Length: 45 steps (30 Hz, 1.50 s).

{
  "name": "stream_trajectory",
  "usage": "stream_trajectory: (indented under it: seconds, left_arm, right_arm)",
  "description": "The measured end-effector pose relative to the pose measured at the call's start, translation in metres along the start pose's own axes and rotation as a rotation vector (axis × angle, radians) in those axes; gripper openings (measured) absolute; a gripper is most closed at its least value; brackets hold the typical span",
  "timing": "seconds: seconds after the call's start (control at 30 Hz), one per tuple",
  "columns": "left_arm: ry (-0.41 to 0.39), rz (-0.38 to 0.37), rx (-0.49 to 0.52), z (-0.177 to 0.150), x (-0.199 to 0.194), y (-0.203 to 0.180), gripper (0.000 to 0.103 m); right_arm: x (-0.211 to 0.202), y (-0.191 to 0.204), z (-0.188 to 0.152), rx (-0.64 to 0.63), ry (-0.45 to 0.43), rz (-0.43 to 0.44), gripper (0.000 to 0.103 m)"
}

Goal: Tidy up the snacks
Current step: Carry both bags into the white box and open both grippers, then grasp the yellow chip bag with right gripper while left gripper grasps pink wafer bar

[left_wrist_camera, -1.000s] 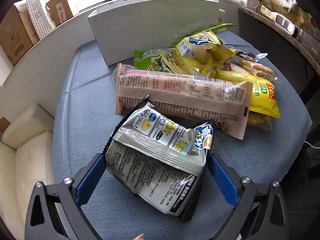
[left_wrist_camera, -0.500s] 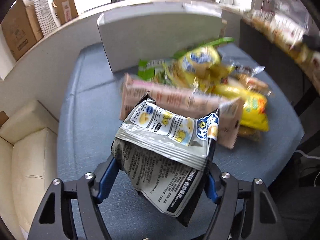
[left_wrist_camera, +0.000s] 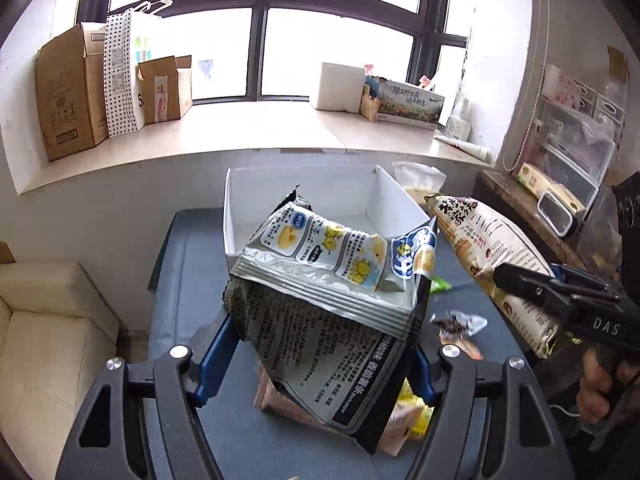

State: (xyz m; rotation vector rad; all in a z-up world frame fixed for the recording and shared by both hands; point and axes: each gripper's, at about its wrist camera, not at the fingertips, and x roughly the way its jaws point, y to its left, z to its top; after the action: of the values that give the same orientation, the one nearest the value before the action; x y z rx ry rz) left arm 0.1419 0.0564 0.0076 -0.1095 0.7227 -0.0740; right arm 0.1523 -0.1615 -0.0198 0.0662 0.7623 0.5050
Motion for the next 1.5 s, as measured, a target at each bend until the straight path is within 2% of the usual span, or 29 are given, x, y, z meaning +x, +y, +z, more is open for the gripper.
stream_trajectory:
  seconds: [0.07,0.13,0.27,0.33,0.4,0.47,0.53,0.6,0.63,0.67,0.7,0.77,0.87,1.03,1.13,1.2,1.27,1.4,1.5]
  left_arm:
    - [-0.005,0.038,0.018,0.026,0.020,0.001,0.077]
    - [0.026,0.059,0.016,0.051,0.049,0.007,0.077]
    - [0.103,0.096,-0.002,0.084,0.116,0.022,0.077]
    - [0.157,0.098,-0.027,0.092,0.147,0.030,0.077]
    - [0.194,0.133,-0.021,0.093,0.170,0.035,0.077]
    - [0.219,0.145,-0.024,0.093,0.185,0.039,0.079]
    - [0.233,0.120,-0.053,0.093,0.192,0.045,0.082]
    - [0.227,0.104,-0.082,0.094,0.193,0.050,0.088]
    - [0.222,0.102,-0.091,0.094,0.193,0.053,0.095]
    - [0.214,0.102,-0.094,0.093,0.193,0.054,0.100]
    - [0.204,0.097,-0.091,0.091,0.189,0.055,0.103]
    - [0.185,0.094,-0.076,0.087,0.183,0.056,0.103]
    - [0.160,0.115,-0.067,0.084,0.172,0.055,0.103]
    - [0.015,0.069,-0.097,0.072,0.127,0.052,0.103]
    - [-0.033,0.079,-0.038,0.056,0.094,0.037,0.103]
    - [-0.012,0.047,-0.020,0.045,0.074,0.028,0.103]
    - [-0.024,0.029,0.004,0.031,0.052,0.016,0.103]
    - [-0.045,0.072,-0.013,-0.001,0.012,-0.001,0.103]
    - [-0.027,0.042,-0.047,-0.032,-0.009,-0.005,0.103]
  right_arm:
    - [0.019,-0.004,0.025,-0.015,-0.010,-0.003,0.052]
    - [0.044,-0.010,0.049,-0.018,-0.006,-0.008,0.052]
    - [0.106,-0.030,0.088,0.007,0.051,0.052,0.052]
    - [0.134,-0.042,0.099,0.014,0.082,0.037,0.052]
    - [0.157,-0.056,0.106,0.049,0.128,0.012,0.052]
    - [0.172,-0.067,0.109,0.086,0.159,0.024,0.052]
    - [0.179,-0.072,0.109,0.082,0.153,0.013,0.054]
    - [0.181,-0.076,0.114,0.082,0.137,0.019,0.063]
    - [0.182,-0.078,0.116,0.097,0.133,0.036,0.078]
    - [0.182,-0.079,0.118,0.115,0.127,0.055,0.098]
    - [0.180,-0.079,0.120,0.128,0.115,0.072,0.103]
    - [0.170,-0.075,0.124,0.113,0.073,0.081,0.103]
    - [0.150,-0.064,0.127,0.061,0.009,0.047,0.103]
    - [0.090,-0.039,0.118,-0.034,-0.139,0.070,0.103]
    - [0.050,-0.029,0.102,-0.038,-0.240,0.084,0.103]
    - [0.030,-0.024,0.088,-0.032,-0.228,0.104,0.103]
    - [0.014,-0.019,0.074,-0.038,-0.203,0.113,0.103]
    - [-0.017,-0.007,0.037,-0.069,-0.227,0.027,0.103]
    - [-0.032,-0.003,0.004,-0.055,-0.212,0.025,0.103]
